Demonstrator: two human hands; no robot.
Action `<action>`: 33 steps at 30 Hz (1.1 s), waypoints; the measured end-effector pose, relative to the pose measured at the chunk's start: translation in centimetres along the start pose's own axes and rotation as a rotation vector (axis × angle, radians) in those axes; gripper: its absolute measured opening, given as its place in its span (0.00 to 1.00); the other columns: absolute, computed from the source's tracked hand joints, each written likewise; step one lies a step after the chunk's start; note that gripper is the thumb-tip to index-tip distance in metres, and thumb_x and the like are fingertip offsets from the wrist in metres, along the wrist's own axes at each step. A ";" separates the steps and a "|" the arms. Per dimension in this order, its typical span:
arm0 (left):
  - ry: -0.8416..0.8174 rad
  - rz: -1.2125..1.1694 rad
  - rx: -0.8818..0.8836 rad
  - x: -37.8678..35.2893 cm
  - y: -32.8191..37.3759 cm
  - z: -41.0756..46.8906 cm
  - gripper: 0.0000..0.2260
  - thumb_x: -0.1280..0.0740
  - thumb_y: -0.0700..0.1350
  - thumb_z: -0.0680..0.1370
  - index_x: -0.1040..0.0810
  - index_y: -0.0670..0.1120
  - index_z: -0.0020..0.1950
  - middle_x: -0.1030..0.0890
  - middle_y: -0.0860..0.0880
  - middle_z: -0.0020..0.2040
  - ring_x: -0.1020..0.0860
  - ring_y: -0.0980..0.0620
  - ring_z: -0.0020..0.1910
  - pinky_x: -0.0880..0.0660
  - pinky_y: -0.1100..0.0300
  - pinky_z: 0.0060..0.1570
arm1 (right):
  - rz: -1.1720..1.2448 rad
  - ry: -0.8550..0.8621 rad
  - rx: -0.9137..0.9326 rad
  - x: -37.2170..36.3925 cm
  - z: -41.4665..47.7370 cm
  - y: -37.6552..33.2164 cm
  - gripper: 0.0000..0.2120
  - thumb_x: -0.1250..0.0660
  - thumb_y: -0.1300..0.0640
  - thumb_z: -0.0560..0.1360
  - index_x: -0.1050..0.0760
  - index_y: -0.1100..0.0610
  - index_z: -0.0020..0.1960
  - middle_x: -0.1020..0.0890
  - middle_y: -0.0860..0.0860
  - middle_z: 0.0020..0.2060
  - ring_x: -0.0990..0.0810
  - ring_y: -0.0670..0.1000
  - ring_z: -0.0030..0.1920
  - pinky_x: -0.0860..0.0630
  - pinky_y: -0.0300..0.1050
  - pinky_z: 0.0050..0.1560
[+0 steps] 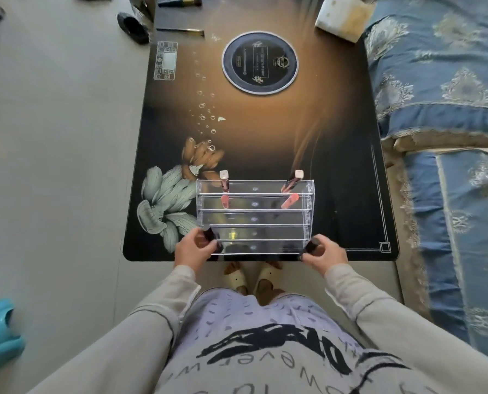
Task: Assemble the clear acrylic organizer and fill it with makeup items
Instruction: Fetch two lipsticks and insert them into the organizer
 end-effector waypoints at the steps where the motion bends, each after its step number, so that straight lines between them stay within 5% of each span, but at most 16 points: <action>1: 0.027 0.000 -0.024 0.0 0.7 0.1 0.07 0.28 0.39 0.70 0.23 0.43 0.44 0.20 0.48 0.39 0.22 0.52 0.36 0.25 0.69 0.43 | 0.002 0.021 0.020 0.3 0.3 -0.7 0.08 0.28 0.60 0.67 0.25 0.55 0.43 0.22 0.50 0.37 0.25 0.51 0.42 0.31 0.38 0.45; 4: 0.084 -0.031 -0.050 -0.1 2.3 0.6 0.10 0.27 0.38 0.69 0.27 0.48 0.40 0.21 0.51 0.35 0.27 0.64 0.30 0.33 0.83 0.29 | 0.086 0.087 0.061 0.9 1.2 -2.6 0.06 0.30 0.62 0.69 0.22 0.58 0.45 0.21 0.51 0.36 0.24 0.50 0.40 0.29 0.37 0.46; 10: 0.094 -0.040 -0.065 -1.2 3.9 1.7 0.08 0.29 0.35 0.70 0.23 0.45 0.45 0.19 0.49 0.41 0.23 0.54 0.40 0.32 0.78 0.43 | 0.176 0.171 0.159 0.8 2.2 -4.5 0.11 0.31 0.66 0.69 0.19 0.60 0.51 0.20 0.52 0.37 0.24 0.47 0.37 0.36 0.13 0.35; 14: 0.092 -0.021 -0.092 -2.1 4.2 2.2 0.08 0.31 0.32 0.71 0.22 0.40 0.48 0.19 0.46 0.44 0.23 0.53 0.42 0.31 0.81 0.40 | 0.129 0.128 0.150 -0.3 3.0 -4.4 0.12 0.31 0.64 0.71 0.20 0.59 0.54 0.17 0.55 0.44 0.23 0.47 0.40 0.33 0.23 0.42; 18: 0.100 0.041 -0.076 -2.7 4.1 2.7 0.07 0.31 0.33 0.72 0.22 0.39 0.49 0.16 0.42 0.49 0.19 0.48 0.46 0.29 0.67 0.50 | 0.091 0.105 0.132 -0.9 3.8 -4.4 0.12 0.31 0.62 0.71 0.21 0.57 0.55 0.16 0.55 0.47 0.21 0.49 0.44 0.29 0.34 0.49; 23: 0.095 0.079 -0.060 -3.1 3.9 3.0 0.07 0.31 0.35 0.73 0.22 0.39 0.50 0.16 0.42 0.50 0.21 0.51 0.45 0.31 0.71 0.49 | 0.043 0.085 0.116 -1.1 4.3 -4.6 0.13 0.31 0.60 0.72 0.21 0.56 0.56 0.16 0.55 0.50 0.19 0.56 0.51 0.24 0.47 0.57; 33: 0.059 0.097 -0.026 -3.4 3.8 3.5 0.07 0.31 0.36 0.73 0.23 0.38 0.49 0.17 0.40 0.49 0.19 0.44 0.49 0.27 0.62 0.53 | 0.002 0.009 0.091 -1.5 4.9 -4.8 0.14 0.31 0.60 0.72 0.22 0.55 0.58 0.17 0.55 0.52 0.20 0.56 0.54 0.25 0.48 0.58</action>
Point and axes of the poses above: each hand's wrist, its own z-axis towards the middle knuckle, its own x-axis out of the back of the hand, y = z × x, the point moved 5 cm from there along z, towards the middle knuckle
